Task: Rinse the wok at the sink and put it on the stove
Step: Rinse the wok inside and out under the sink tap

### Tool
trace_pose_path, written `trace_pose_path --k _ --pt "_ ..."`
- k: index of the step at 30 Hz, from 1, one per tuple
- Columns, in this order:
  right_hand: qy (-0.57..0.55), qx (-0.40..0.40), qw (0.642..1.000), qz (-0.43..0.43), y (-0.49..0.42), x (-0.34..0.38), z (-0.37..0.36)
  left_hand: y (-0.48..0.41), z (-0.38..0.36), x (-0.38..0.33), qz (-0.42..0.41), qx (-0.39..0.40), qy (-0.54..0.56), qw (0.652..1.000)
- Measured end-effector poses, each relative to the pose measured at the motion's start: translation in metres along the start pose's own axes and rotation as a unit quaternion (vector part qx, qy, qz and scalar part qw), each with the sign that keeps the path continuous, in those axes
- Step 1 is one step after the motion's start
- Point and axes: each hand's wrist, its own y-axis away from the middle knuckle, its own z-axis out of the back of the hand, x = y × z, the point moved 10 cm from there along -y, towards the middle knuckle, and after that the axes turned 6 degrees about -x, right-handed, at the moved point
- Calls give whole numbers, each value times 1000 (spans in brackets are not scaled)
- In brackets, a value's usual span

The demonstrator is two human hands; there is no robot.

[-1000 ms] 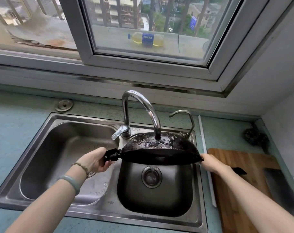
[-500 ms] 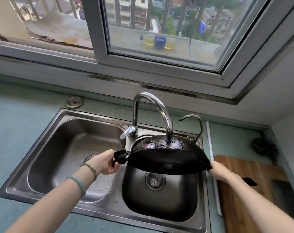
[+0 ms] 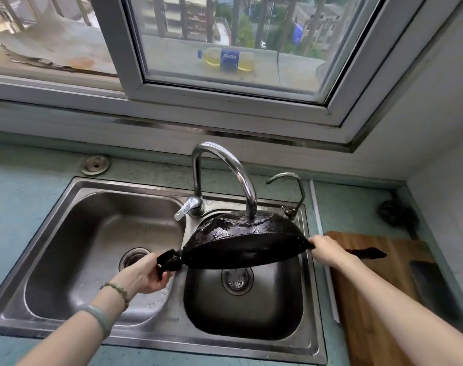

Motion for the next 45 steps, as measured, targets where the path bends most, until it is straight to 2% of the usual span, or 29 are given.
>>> trace_pose_path --k 5,12,16,22,25,31,34,41,45 --pt "25 -35 998 36 -3 2 6 1 2 8 -8 -4 17 1000" --pt "25 -25 999 41 11 -4 1 14 12 16 2 -56 -84 995" --pt "52 -25 998 36 18 -12 -11 21 15 17 9 -54 -168 984" --pt "126 -76 987 56 16 -12 -10 20 21 -10 -77 -140 -179 971" --pt "139 -87 984 67 12 -12 -9 29 10 -21 -115 -131 -187 967" --pt "57 -120 987 86 9 -18 -14 28 -2 -45 -201 -106 -259 939" --pt "42 -140 986 82 7 -23 -18 25 -5 -56 -243 -121 -272 923" --pt "69 -148 984 78 4 -21 -30 3 2 -45 -238 -143 -174 945" --pt "62 -137 985 84 8 -17 -40 -6 12 -42 -250 -171 -144 942"
